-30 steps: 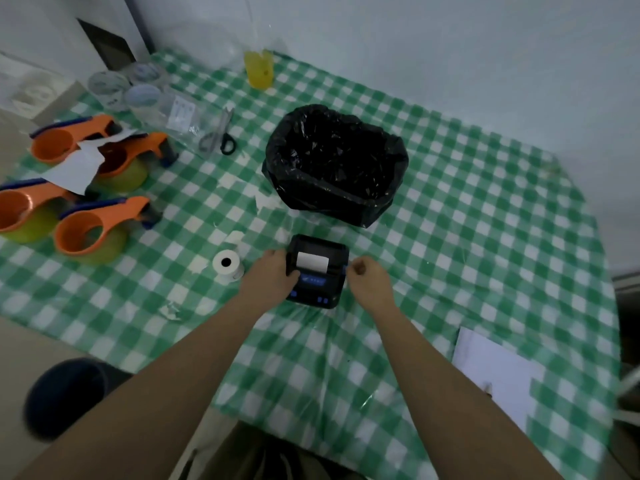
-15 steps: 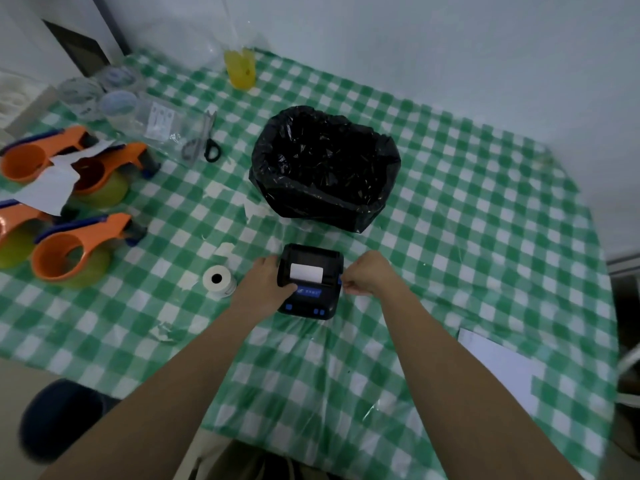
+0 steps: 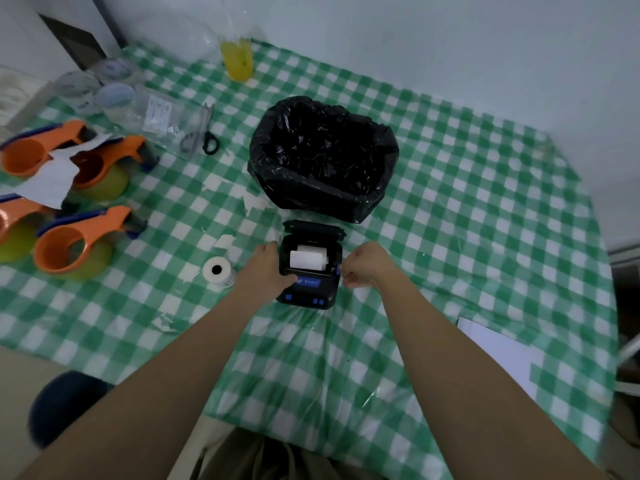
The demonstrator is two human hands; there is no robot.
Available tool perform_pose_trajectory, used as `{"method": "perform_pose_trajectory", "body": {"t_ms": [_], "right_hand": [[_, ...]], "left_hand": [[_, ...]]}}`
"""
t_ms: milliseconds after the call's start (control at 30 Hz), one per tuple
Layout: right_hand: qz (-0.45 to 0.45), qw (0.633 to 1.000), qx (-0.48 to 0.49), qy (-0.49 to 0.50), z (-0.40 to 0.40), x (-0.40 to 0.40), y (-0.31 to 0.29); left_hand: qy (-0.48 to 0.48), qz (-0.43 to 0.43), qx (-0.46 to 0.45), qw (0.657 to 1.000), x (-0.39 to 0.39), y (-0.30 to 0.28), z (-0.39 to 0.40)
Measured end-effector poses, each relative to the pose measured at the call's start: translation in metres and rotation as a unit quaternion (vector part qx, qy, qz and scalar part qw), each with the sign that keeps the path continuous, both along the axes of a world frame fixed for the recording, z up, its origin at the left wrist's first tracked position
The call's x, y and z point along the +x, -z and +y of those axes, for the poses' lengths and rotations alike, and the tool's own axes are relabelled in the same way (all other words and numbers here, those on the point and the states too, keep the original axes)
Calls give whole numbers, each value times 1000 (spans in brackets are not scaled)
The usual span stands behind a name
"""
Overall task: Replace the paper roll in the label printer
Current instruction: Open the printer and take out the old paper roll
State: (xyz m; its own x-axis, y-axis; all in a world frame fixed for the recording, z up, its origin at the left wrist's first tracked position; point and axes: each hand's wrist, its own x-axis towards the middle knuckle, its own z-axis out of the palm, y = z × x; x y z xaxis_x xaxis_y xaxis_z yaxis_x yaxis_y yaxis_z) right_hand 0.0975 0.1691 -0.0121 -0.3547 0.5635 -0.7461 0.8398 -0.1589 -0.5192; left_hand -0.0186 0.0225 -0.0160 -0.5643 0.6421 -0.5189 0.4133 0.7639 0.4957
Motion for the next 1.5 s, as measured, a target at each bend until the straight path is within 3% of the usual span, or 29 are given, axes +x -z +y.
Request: {"method": "perform_pose_trajectory", "body": {"t_ms": [133, 233, 567, 700, 867, 1000, 1133, 1367, 1500], "right_hand": [[27, 976, 204, -70, -19, 12, 4], [96, 959, 260, -59, -39, 15, 10], [96, 958, 257, -82, -50, 4, 31], [159, 954, 238, -93, -46, -1, 17], [261, 952, 162, -13, -43, -4, -24], [327, 930, 168, 14, -37, -7, -53], [393, 899, 190, 31, -31, -10, -81], [390, 913, 114, 26, -17, -20, -105], [412, 900, 134, 54, -14, -33, -113]], "left_hand": [[9, 12, -8, 1000, 1, -2, 0], [16, 35, -7, 999, 4, -3, -1], [10, 59, 41, 997, 5, -11, -8], [0, 57, 70, 996, 1, -22, -12], [2, 1, 161, 987, -6, -49, -8], [-20, -68, 222, 972, -7, -74, -3], [-54, -48, 263, 962, -14, -92, 8], [-51, -41, 314, 947, -30, -133, 30], [-59, -34, 323, 944, -46, -146, 49]]}}
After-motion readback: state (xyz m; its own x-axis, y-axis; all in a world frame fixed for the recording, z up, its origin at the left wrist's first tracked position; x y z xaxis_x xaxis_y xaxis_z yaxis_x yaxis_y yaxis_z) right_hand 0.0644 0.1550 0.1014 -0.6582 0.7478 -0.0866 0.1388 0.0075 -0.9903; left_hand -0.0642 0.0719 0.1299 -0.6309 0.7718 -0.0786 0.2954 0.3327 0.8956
